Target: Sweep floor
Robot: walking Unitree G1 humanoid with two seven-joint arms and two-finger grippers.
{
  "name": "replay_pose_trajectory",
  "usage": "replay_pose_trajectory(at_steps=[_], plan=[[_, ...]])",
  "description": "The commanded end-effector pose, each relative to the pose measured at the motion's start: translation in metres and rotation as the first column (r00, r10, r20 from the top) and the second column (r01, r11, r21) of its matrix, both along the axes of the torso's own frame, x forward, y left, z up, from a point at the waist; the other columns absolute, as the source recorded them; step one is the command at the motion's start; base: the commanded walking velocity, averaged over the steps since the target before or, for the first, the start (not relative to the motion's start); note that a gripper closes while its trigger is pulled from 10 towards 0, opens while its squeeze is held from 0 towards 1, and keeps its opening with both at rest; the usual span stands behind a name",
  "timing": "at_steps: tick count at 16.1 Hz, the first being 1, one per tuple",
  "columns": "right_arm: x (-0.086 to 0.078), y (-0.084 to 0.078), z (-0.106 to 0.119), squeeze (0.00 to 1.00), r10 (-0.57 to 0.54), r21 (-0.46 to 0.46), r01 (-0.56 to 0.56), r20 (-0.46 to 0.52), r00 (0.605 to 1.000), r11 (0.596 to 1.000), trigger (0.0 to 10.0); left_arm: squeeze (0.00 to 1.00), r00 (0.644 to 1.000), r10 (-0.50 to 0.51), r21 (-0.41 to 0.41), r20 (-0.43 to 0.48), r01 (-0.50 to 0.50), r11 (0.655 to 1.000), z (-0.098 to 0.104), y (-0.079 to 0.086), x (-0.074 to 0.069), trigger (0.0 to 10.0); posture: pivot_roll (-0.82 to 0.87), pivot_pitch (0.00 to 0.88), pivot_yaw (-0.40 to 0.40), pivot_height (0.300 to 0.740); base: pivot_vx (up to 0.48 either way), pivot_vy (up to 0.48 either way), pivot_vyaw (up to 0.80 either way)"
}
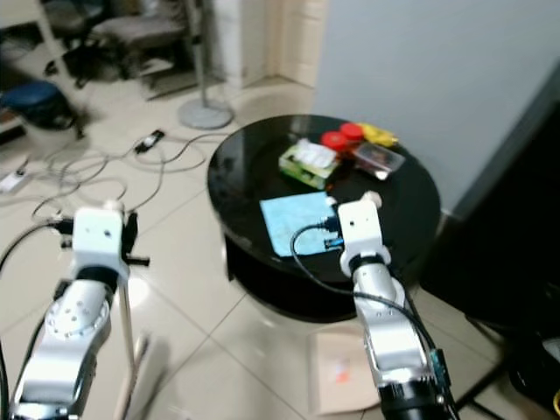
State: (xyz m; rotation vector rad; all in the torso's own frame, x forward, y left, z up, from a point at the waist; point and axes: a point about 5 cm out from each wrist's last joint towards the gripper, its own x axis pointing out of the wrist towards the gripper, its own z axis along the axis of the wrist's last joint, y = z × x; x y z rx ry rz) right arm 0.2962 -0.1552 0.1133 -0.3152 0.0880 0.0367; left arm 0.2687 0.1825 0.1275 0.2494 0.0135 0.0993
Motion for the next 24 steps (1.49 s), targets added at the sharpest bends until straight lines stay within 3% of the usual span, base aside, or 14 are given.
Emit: replay_pose_trajectory(at_steps=[1,3,7,11,24], plan=[[0.005,0.013,0.014,0.0,0.058,0.017,-0.059,0.061,0.996,0.998,10.0,0.0,0.999,-0.014,-0.043,0.037,0.016,0.999,0.009,-0.004,0.001,10.0,-0.04,0.0,-0.048,0.74,0.0,0.0,0.8],[0.006,0.015,0.015,0.0,0.057,0.033,-0.059,0.066,0.996,0.998,10.0,0.0,0.999,-0.018,-0.04,0.044,0.019,0.999,0.011,-0.004,0.001,10.0,-0.04,0.0,-0.048,0.74,0.0,0.0,0.8],[0.007,0.017,0.023,0.0,0.046,0.1,-0.056,0.103,0.994,0.993,10.0,0.0,0.993,-0.048,0.059,0.105,0.042,0.997,0.015,-0.008,0.0,10.0,-0.04,0.0,-0.038,0.74,0.0,0.0,0.8],[0.008,0.019,0.026,0.0,0.03,0.126,-0.045,0.119,0.992,0.991,10.0,0.0,0.993,-0.102,0.037,0.059,0.1,0.994,0.011,-0.014,0.0,10.0,-0.04,0.0,-0.031,0.74,0.0,0.0,0.8],[0.005,0.013,0.021,0.0,-0.023,0.216,0.0,0.104,0.994,0.976,10.0,0.0,0.982,-0.159,0.054,0.099,0.155,0.987,0.02,-0.015,0.0,10.0,-0.03,0.0,-0.011,0.74,0.0,0.047,0.8]])
